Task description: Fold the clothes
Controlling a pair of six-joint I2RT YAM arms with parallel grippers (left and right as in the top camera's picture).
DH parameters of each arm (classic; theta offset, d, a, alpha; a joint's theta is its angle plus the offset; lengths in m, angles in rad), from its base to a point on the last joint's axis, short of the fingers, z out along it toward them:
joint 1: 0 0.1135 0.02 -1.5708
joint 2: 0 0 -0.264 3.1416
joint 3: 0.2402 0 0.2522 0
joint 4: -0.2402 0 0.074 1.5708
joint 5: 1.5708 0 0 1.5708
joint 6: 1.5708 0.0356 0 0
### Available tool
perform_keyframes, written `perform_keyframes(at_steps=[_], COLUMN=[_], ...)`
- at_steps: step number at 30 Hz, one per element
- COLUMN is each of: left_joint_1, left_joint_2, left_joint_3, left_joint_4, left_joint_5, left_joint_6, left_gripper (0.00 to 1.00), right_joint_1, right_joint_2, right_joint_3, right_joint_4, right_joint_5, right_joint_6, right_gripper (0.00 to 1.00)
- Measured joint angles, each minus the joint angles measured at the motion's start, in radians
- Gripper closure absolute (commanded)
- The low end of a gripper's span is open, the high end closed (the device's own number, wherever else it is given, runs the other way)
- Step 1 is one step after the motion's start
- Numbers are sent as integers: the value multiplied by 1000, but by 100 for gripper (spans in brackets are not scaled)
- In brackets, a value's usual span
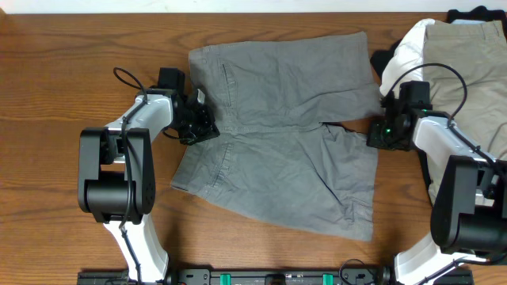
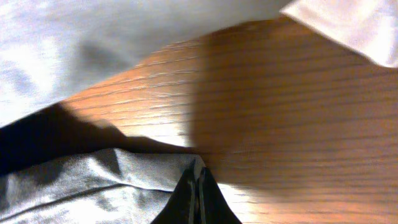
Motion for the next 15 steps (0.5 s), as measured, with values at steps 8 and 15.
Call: perform_keyframes(at_steps=[8,15], left_joint_1=[1,1], left_joint_2=[0,0], left_joint_3=[0,0], left_joint_4=[0,0], left_joint_5=[2,2], left_joint_6=[0,0], left_gripper=[94,94], right_joint_1=[-82,-100], right_joint_2=[-20,-21], right_joint_3=[5,6], right_joint_4=[2,19], right_joint_5=[12,11], right_joint_6=[3,5], right_gripper=[99,99])
